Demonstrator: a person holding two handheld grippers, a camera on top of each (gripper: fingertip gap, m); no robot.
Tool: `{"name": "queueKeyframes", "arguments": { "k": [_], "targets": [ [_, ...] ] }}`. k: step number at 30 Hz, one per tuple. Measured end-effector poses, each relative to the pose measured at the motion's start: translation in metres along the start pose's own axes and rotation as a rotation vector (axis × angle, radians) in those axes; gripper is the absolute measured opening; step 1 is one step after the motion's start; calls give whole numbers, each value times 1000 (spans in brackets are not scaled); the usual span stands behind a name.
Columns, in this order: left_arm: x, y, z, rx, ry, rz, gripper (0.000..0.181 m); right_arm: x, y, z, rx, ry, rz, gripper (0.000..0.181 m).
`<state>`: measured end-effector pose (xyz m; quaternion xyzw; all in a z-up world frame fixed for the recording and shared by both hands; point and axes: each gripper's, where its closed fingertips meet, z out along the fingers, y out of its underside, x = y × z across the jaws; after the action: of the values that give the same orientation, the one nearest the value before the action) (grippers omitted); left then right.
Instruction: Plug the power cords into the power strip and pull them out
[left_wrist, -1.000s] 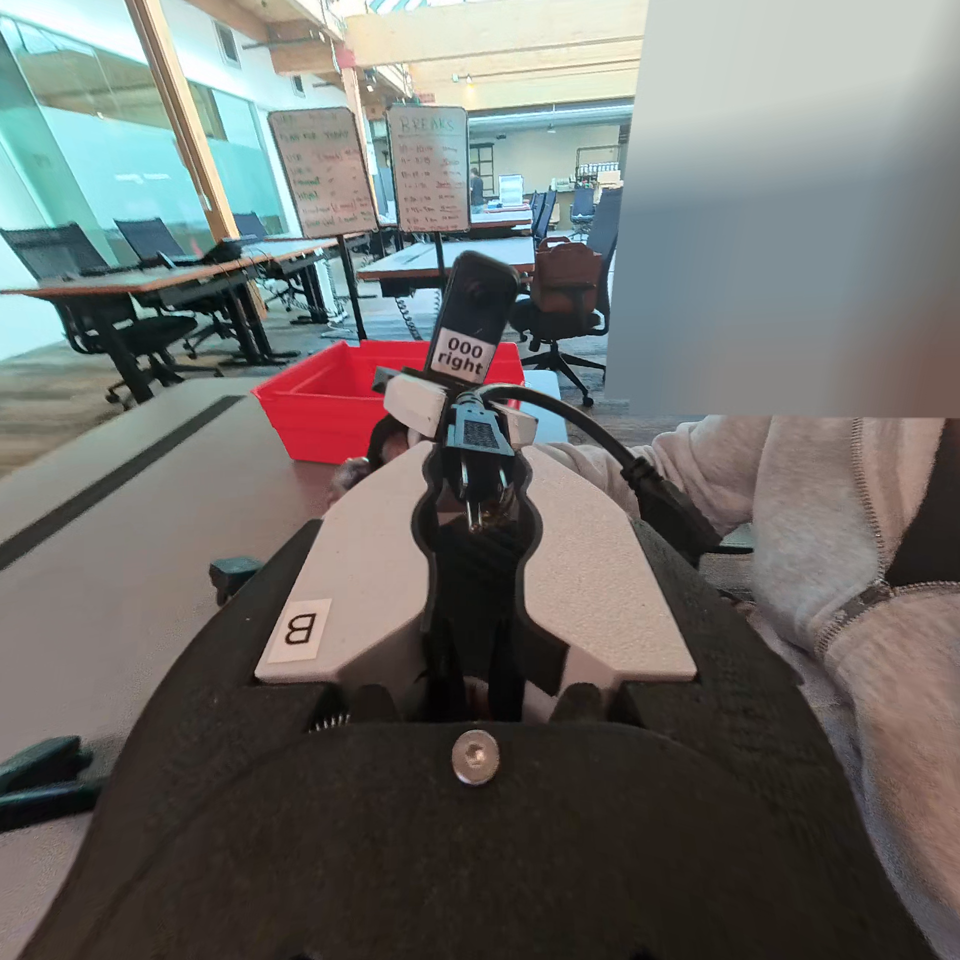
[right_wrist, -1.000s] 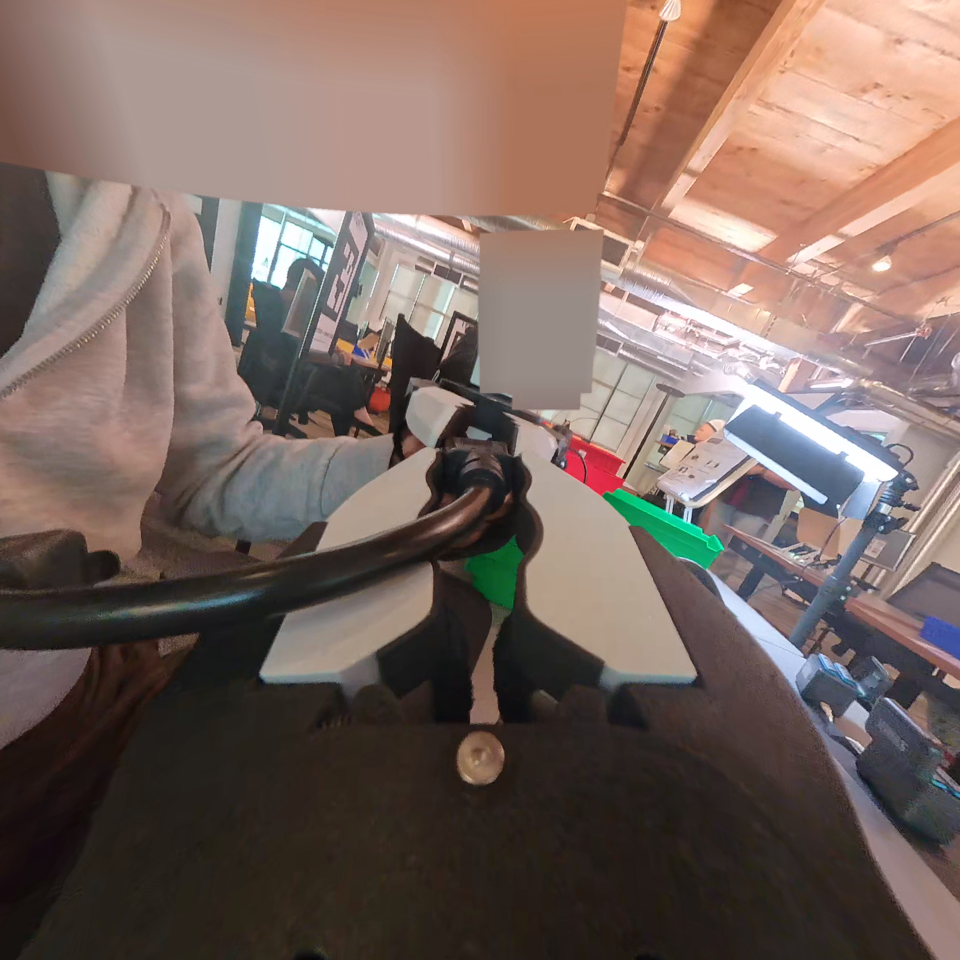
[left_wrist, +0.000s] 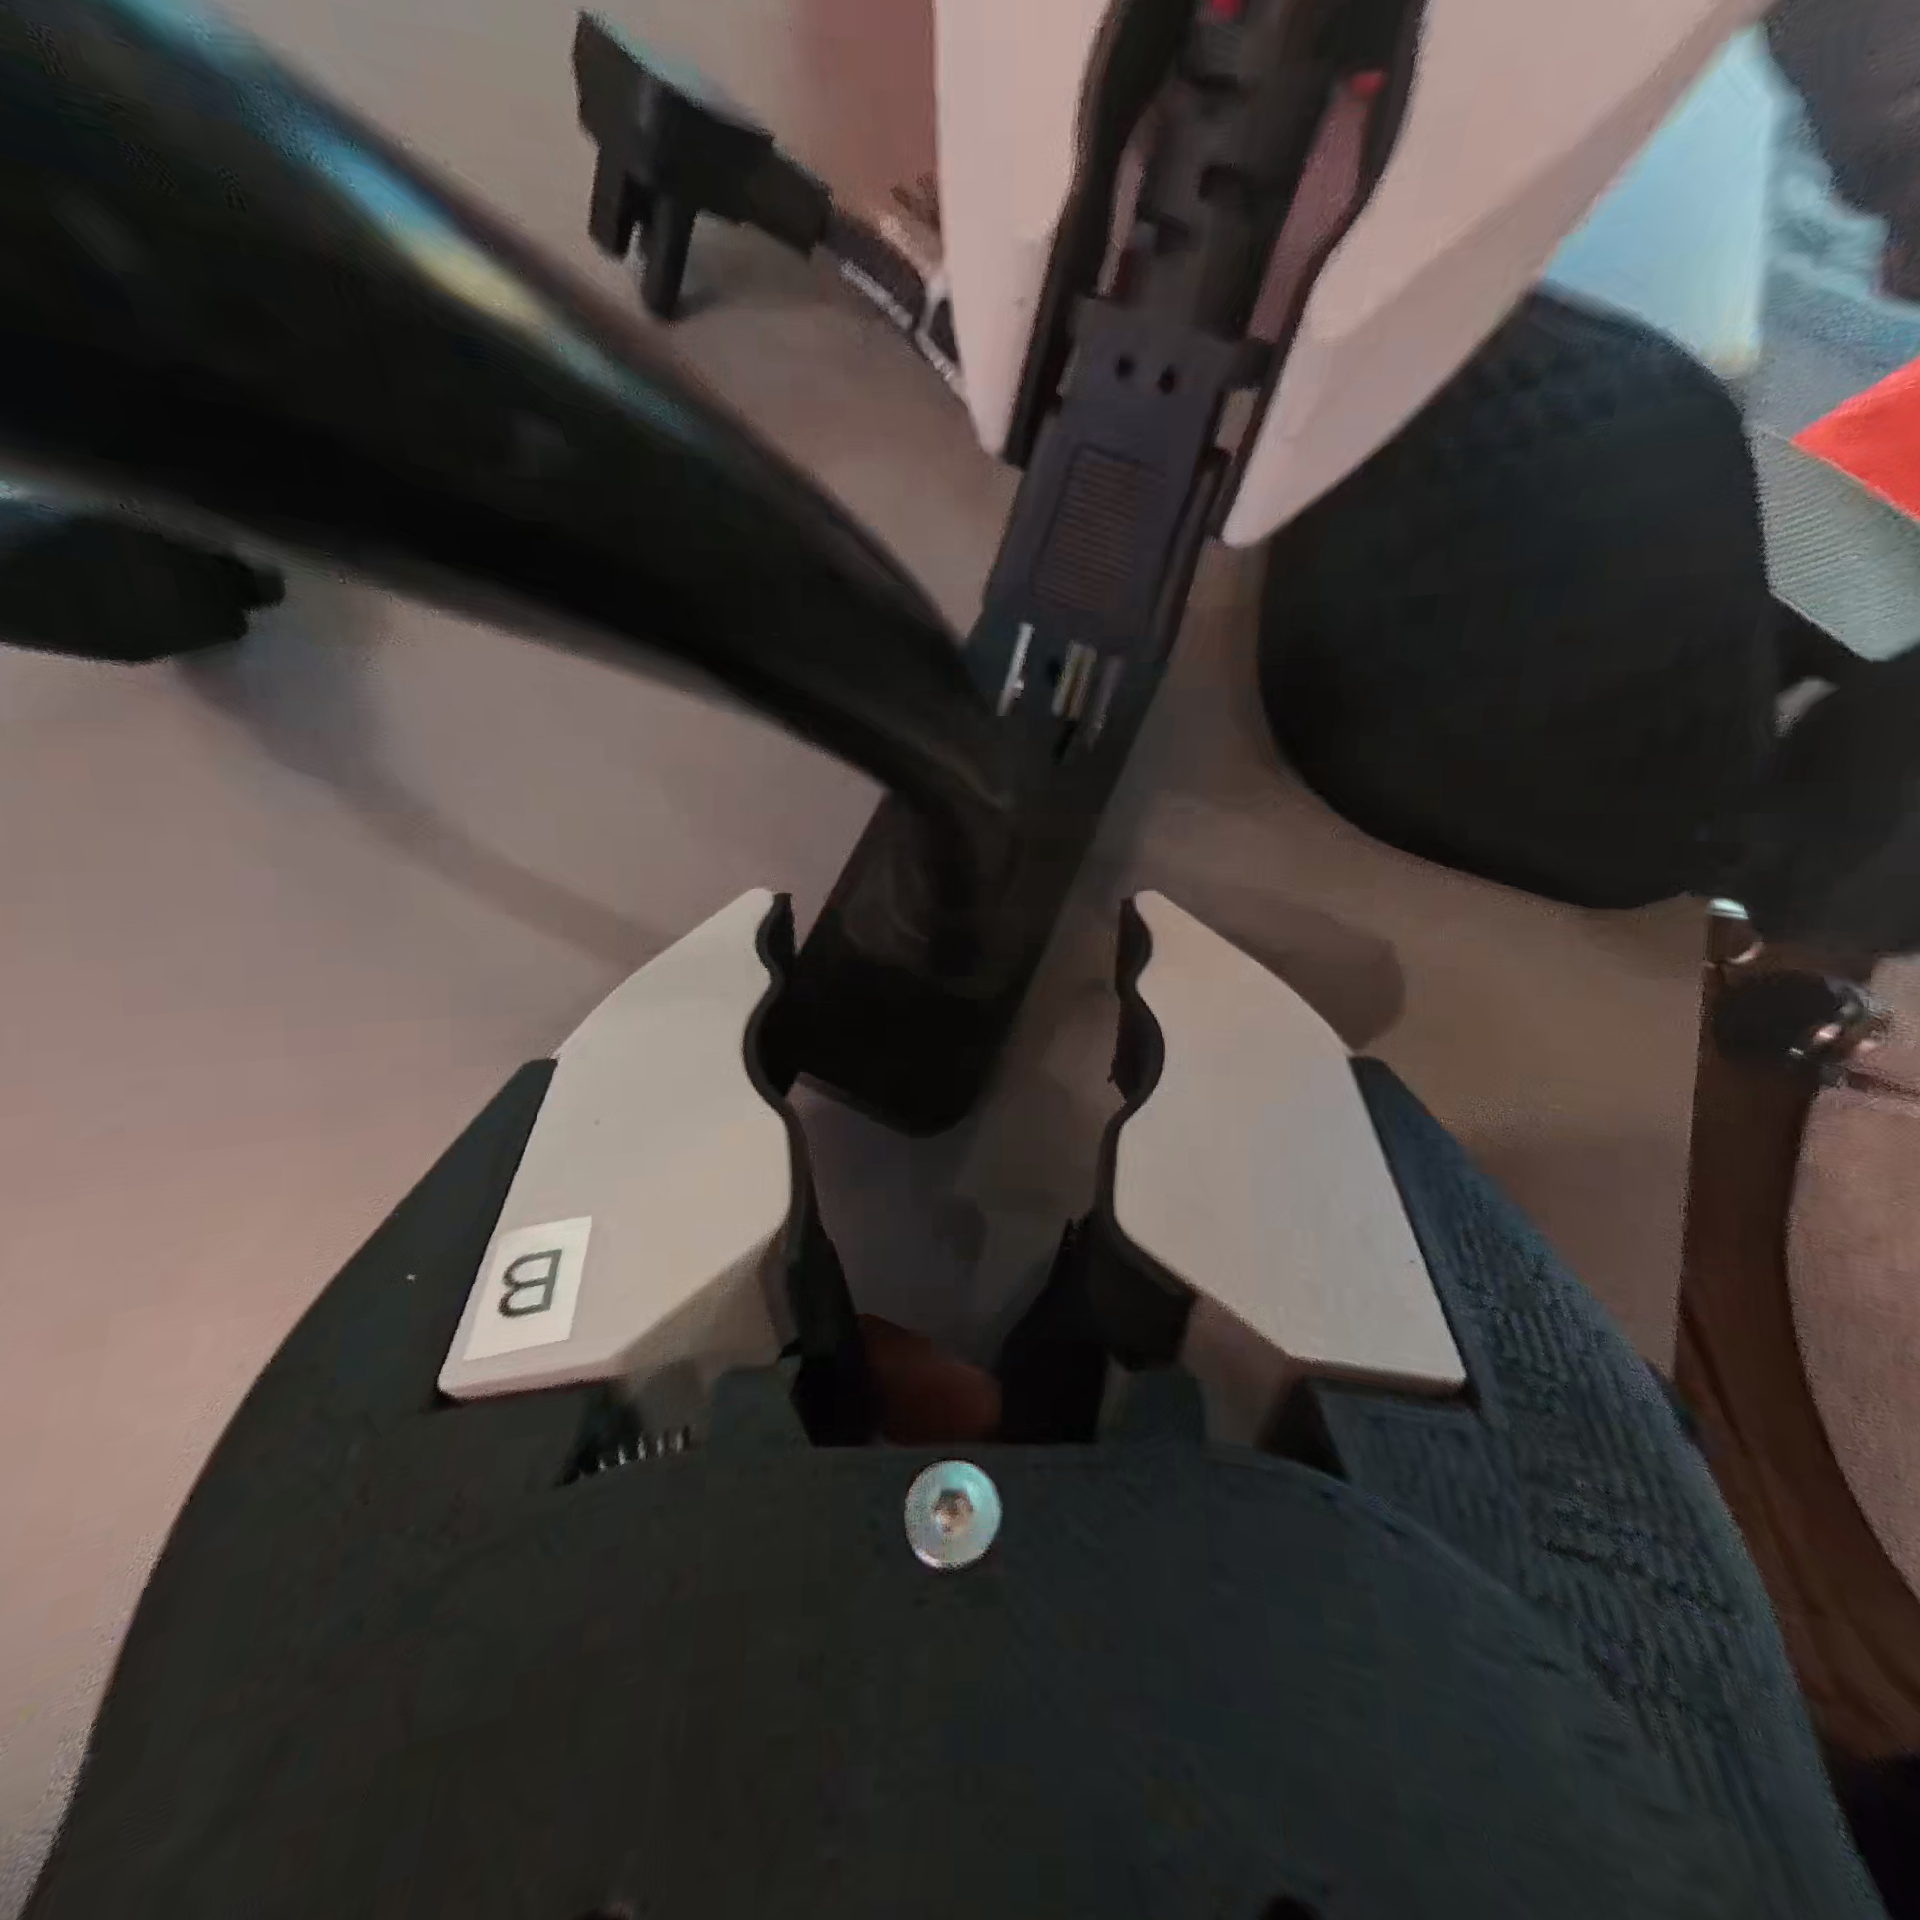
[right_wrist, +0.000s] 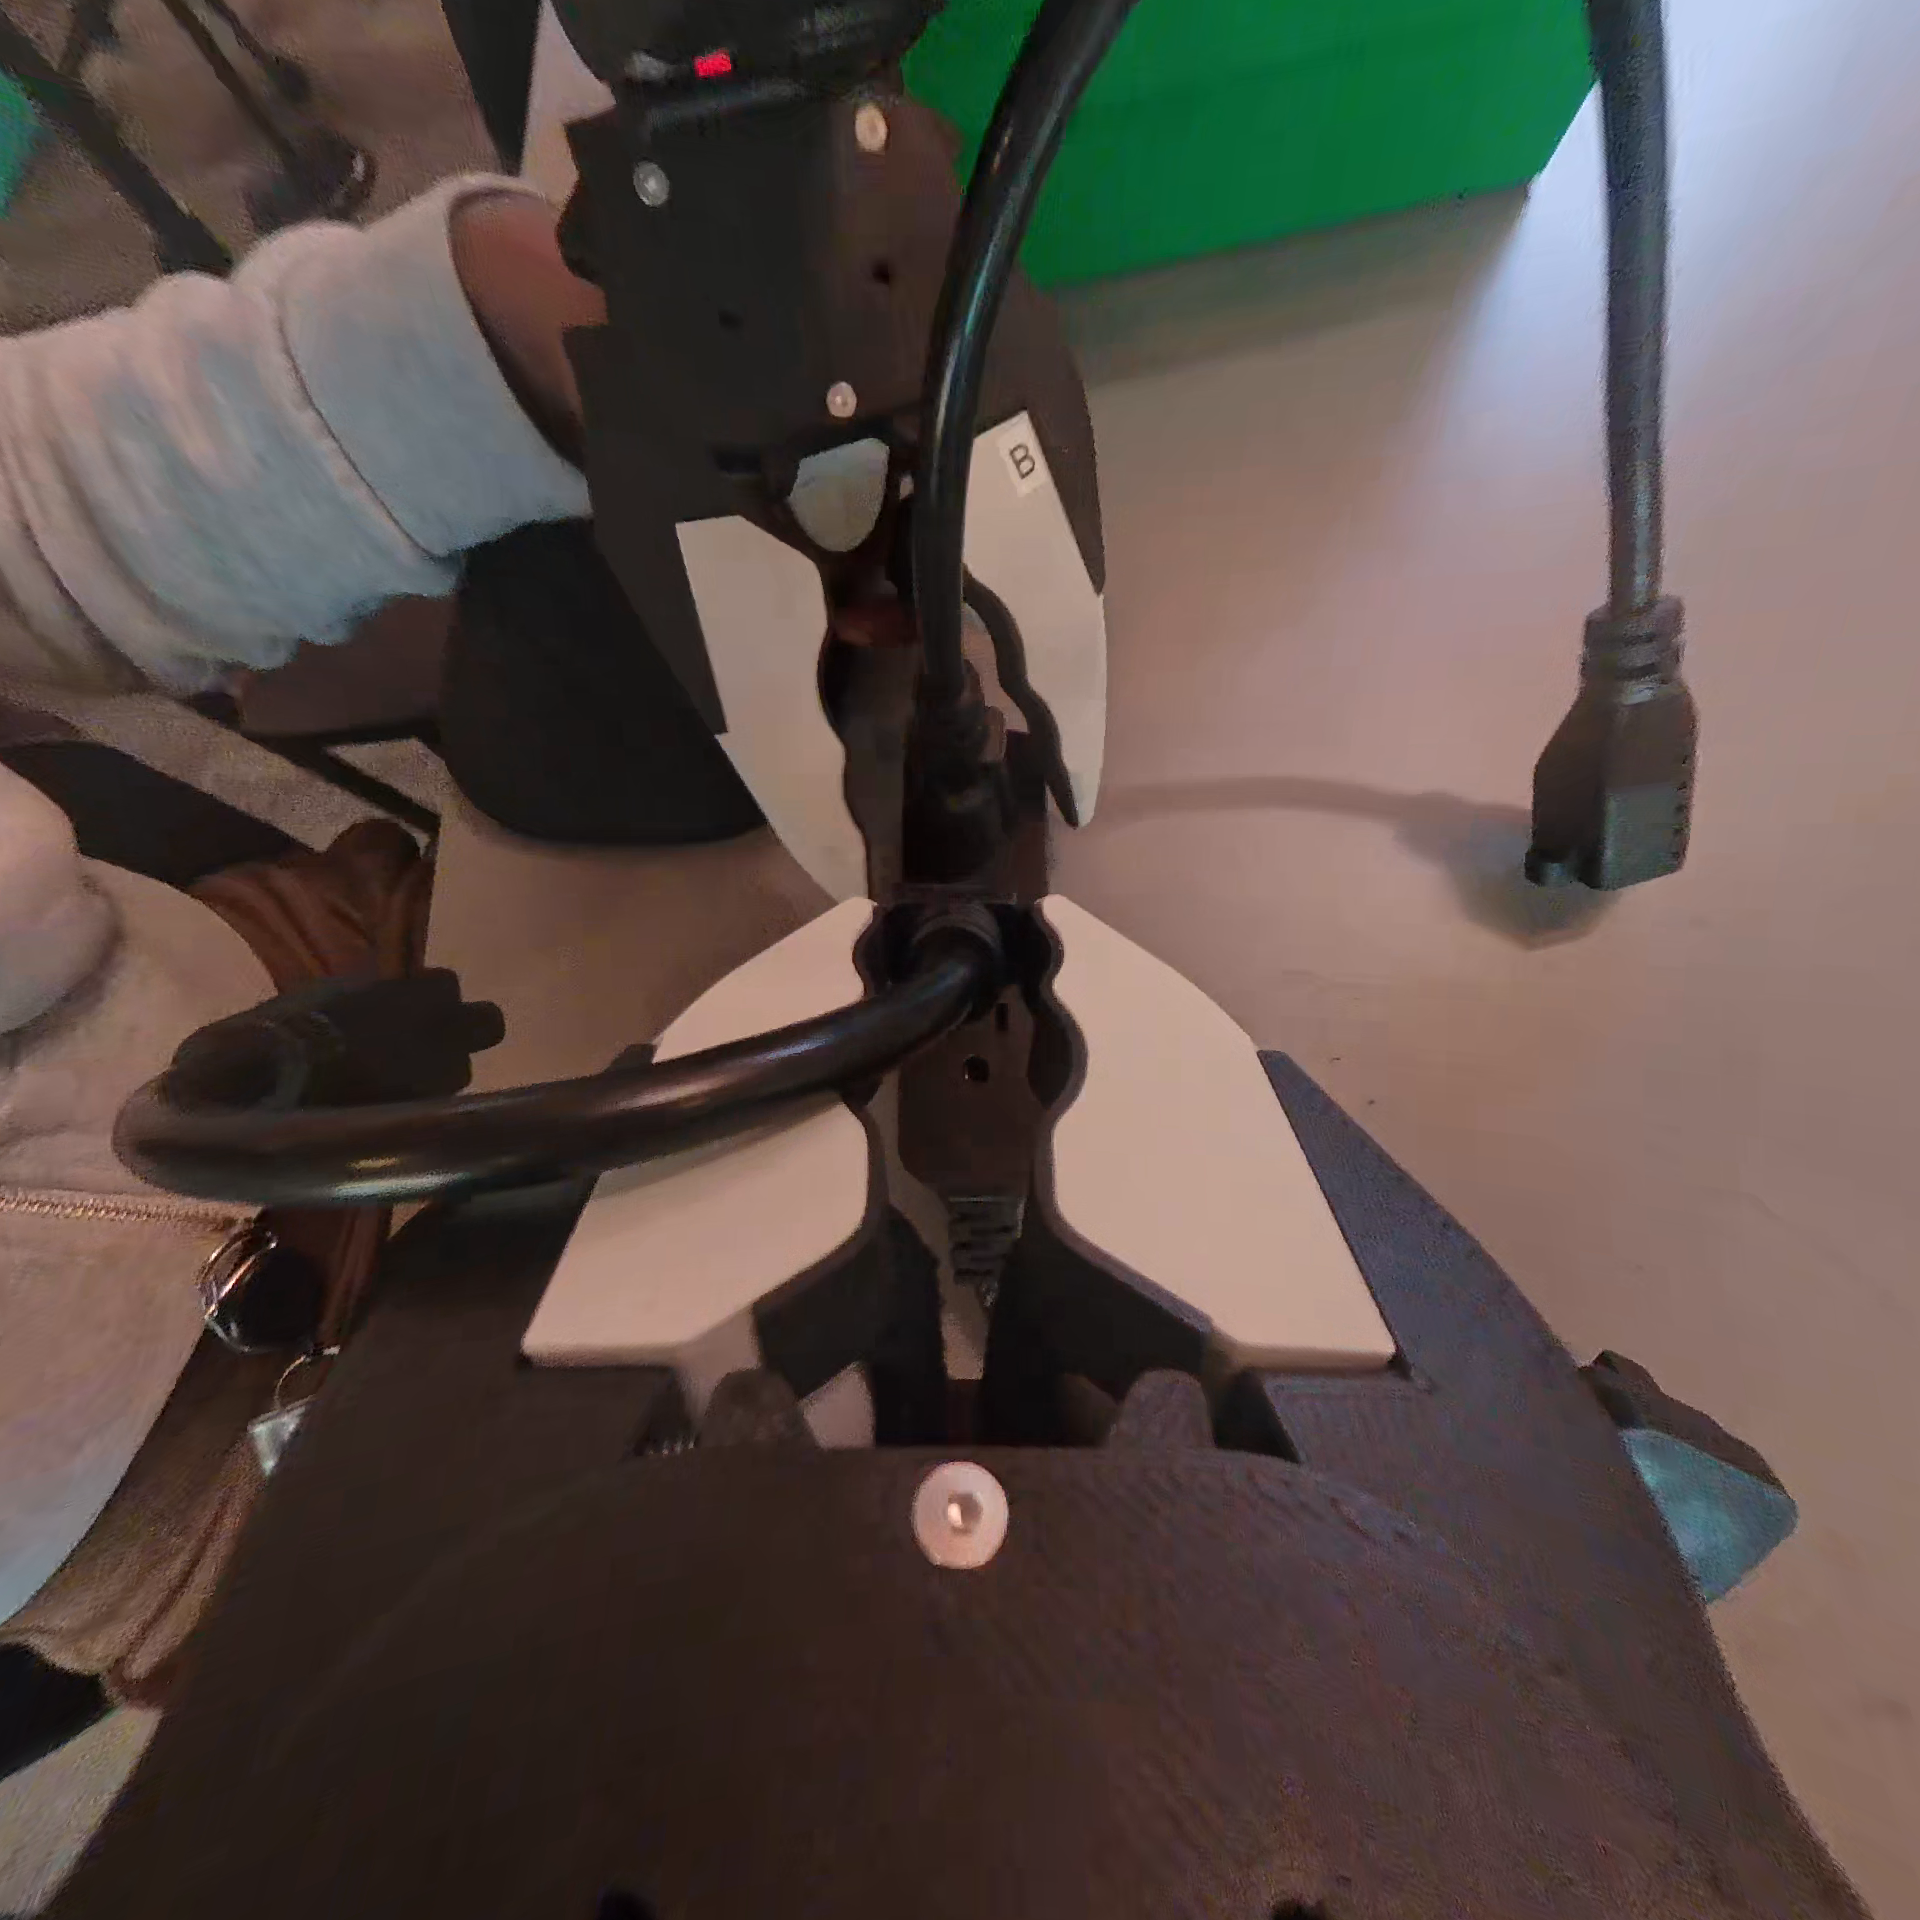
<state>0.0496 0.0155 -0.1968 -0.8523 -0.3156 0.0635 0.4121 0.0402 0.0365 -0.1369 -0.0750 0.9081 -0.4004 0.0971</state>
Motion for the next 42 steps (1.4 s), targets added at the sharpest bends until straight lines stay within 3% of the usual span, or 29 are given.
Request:
{"name": "queueKeyframes", "arguments": {
  "k": [9, 19, 30, 32, 37, 42],
  "targets": [
    [-2, 6, 5, -38, -91, 88, 50, 1, 10, 26, -306, 33, -35, 25],
    [-1, 6, 5, -33, -69, 75, 49, -2, 17, 33, -497, 56, -103, 26],
    [2, 6, 5, -30, -39, 68, 48, -4, 20, 35, -596, 37, -71, 26],
    [1, 8, 5, -37, -40, 68, 49, -2, 22, 39, -569, 68, -80, 20],
    [5, 7, 6, -30, -14, 77, 47, -5, 32, 38, -578, -8, -26, 27],
    [5, 6, 6, -29, -15, 78, 46, -6, 35, 39, -548, 20, -89, 28]
  ]
}}
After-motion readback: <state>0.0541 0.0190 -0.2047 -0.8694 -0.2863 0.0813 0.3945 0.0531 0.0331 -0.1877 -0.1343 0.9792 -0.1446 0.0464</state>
